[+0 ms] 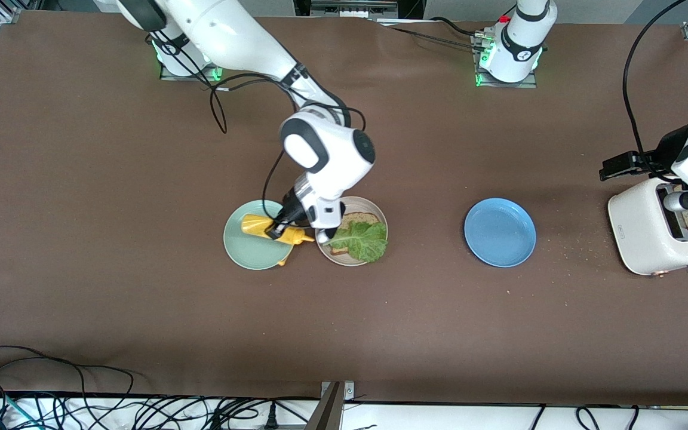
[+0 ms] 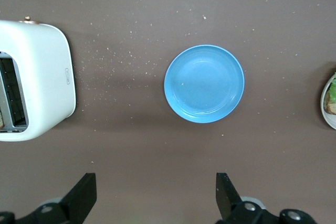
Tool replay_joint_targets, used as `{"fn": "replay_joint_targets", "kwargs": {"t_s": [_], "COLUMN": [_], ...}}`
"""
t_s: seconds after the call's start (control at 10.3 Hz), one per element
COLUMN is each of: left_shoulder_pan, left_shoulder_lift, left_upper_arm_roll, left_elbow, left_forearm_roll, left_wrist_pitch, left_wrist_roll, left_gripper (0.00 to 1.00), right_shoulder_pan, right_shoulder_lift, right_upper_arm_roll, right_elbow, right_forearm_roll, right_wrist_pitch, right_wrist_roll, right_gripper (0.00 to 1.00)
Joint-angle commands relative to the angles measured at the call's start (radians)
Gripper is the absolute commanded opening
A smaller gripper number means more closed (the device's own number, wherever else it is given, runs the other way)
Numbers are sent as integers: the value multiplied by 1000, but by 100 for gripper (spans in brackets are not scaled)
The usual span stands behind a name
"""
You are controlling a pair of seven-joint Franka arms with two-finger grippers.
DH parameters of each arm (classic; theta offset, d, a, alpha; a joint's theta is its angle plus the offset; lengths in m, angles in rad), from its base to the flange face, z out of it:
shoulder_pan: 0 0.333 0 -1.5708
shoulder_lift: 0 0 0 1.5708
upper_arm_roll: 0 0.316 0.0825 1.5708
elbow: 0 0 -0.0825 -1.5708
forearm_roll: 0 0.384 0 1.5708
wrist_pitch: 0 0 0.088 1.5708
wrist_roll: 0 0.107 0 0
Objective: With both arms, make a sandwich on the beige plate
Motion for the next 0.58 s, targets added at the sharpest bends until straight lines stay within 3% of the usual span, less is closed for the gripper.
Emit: {"fn": "replay_joint_targets", "kwargs": {"t_s": [0.0,0.29,0.48], "left_shoulder_pan": [45,114,170], "left_shoulder_lift": [28,51,68], "left_upper_arm_roll": [-3,-4,-4], "left_elbow": [7,9,4], "left_forearm_roll": [27,121,139], "left_wrist_pitch": [-18,8,51], "left_wrist_roll": [-2,15,29], "left_gripper": [100,100,100], "right_shoulder_pan": [-173,-377,-545], "right_shoulder_lift": [-119,-187,-193], "right_upper_arm_roll": [20,20,22], "right_elbow": [-17,-21,-33], "right_forearm_roll": [194,436,670], "right_wrist_pitch": [-7,5,10], "right_wrist_roll": [-133,-314,-584], "right_gripper": [0,0,0]}}
